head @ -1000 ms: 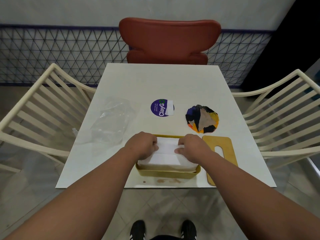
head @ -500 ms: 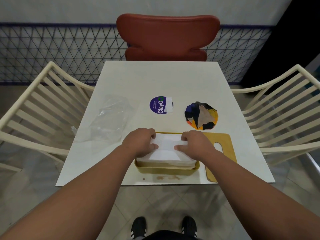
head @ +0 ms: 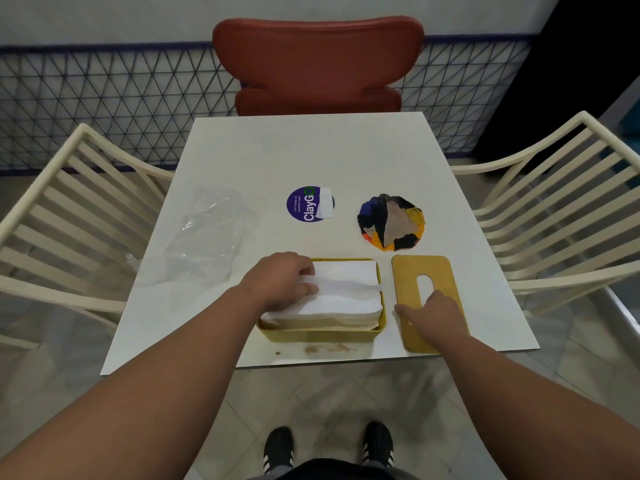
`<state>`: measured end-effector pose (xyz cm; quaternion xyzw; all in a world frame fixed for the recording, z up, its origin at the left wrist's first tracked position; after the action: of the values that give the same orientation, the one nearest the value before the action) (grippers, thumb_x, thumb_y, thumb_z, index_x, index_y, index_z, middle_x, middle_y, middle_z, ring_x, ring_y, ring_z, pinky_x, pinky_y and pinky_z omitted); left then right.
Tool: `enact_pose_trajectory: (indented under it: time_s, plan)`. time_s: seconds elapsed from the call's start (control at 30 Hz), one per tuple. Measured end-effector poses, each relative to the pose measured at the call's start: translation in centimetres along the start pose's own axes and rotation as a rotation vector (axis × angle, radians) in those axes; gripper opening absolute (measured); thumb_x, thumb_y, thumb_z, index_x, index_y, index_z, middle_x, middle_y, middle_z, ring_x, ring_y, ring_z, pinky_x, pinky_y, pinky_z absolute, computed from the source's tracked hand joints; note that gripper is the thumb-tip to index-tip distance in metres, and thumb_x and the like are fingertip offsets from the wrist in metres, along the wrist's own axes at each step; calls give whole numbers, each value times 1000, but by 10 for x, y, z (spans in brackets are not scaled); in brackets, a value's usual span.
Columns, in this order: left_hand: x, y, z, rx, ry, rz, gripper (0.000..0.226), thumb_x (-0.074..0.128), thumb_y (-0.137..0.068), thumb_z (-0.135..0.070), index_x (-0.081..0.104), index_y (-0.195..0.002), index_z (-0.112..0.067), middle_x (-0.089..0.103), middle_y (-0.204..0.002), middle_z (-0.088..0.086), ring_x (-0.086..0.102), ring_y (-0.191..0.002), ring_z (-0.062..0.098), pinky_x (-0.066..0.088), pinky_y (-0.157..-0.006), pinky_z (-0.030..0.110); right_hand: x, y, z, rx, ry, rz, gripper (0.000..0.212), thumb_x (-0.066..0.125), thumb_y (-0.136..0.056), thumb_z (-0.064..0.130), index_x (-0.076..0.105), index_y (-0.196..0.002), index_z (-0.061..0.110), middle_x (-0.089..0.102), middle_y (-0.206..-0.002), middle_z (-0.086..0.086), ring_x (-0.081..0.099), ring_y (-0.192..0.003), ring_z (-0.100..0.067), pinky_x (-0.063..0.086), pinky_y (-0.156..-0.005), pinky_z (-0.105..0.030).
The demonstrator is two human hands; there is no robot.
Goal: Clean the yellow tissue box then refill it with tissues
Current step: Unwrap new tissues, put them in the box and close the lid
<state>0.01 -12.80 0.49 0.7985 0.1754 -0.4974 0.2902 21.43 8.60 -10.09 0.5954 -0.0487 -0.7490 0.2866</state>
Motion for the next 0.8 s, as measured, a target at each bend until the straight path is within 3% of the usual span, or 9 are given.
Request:
enact_pose_trajectory:
  time_s: [0.13,0.3,0.47,0.57,0.63,0.73,0.8]
  plan:
    - [0,0,1,2,-2,12,30,59,-89,-44,63,-112,-25,63,-113,-5,55,-100,17,46,-84,31,6,-1,9,-3,25,-5,79,71,-76,55,42,-132,8,53,-126,-12,56,-112,-31,49,-87,-39]
    - [2,-1,6,-11,28,19,29,60,-88,-45,63,-110,-25,63,-109,-6,54,-96,15,47,-83,32,3,-8,9,41,49,-30,52,70,-77,51,56,-104,10,61,-98,-10,60,-87,-27,53,-76,-37]
    - [1,-3,8,-9,64,26,27,64,-86,-43,64,-107,-26,63,-105,-8,55,-93,14,47,-81,30,-38,-3,16,-35,-162,-220,47,64,-75,51,57,-90,7,58,-87,-11,59,-78,-28,52,-68,-38]
    - [2,-5,11,-18,90,46,25,66,-85,-42,66,-104,-26,63,-102,-8,56,-91,14,47,-78,28,-83,18,48,-298,-357,-368,43,67,-70,45,59,-100,15,54,-95,-1,57,-87,-20,50,-78,-39]
    - [1,-6,12,-10,88,42,25,67,-84,-42,67,-104,-26,63,-101,-7,55,-90,14,45,-76,26,-111,45,90,-597,-396,-387,48,70,-69,40,61,-109,15,52,-98,3,51,-88,-13,44,-81,-32]
    - [-1,-7,13,9,93,30,26,68,-83,-44,68,-99,-25,62,-97,-7,55,-88,15,44,-73,26,-128,99,150,-994,-321,-375,57,64,-61,46,64,-108,14,52,-95,6,45,-87,-4,34,-85,-22]
    - [-1,-5,17,5,187,16,24,68,-76,-49,66,-92,-30,63,-89,-9,57,-85,15,47,-73,29,-111,123,173,-1126,-202,-288,60,64,-59,49,66,-109,16,55,-99,6,48,-92,-8,32,-87,-26]
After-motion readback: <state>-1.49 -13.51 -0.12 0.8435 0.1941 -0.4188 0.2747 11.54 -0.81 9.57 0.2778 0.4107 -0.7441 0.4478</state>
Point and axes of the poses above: each hand's wrist, its own y-axis away from the middle knuckle, its own x-axis out of the palm, z = x × y, the point moved 10 cm from there along -y, towards the middle knuckle
